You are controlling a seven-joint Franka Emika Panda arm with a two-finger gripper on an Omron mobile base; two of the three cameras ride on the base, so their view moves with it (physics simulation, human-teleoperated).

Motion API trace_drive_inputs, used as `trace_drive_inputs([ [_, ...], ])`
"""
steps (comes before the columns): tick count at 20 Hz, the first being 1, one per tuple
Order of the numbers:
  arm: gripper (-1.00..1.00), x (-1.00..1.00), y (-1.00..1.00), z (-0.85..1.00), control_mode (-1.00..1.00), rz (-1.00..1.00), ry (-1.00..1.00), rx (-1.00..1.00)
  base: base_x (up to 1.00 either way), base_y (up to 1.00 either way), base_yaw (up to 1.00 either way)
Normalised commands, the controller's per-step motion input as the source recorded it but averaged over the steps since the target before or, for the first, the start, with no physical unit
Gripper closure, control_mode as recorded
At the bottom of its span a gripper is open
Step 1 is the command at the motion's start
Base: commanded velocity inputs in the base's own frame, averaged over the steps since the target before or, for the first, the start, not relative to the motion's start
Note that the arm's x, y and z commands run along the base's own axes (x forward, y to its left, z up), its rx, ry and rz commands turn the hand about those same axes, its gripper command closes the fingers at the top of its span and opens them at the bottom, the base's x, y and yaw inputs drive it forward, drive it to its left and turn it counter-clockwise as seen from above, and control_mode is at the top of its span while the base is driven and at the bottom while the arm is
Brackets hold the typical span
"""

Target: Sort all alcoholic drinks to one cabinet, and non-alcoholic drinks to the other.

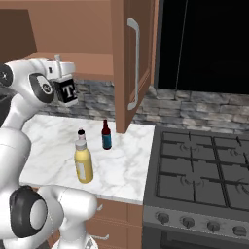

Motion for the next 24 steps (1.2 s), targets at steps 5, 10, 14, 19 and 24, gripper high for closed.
trace_drive_inputs([
  [5,1.0,0.0,0.0,0.54,-1.0,0.09,0.0,0.0,0.0,0.0,0.0],
  [10,1.0,0.01,0.14,0.35,-1.0,0.15,0.0,0.05,0.0,0.0,0.0],
  [14,1.0,0.11,0.41,0.05,-1.0,0.2,0.0,0.1,0.0,0.0,0.0],
  [19,1.0,0.14,0.47,0.06,-1.0,0.2,0.0,0.05,0.0,0.0,0.0],
  [24,1.0,0.24,0.33,0.16,-1.0,0.12,-0.03,0.0,0.0,0.0,0.0],
])
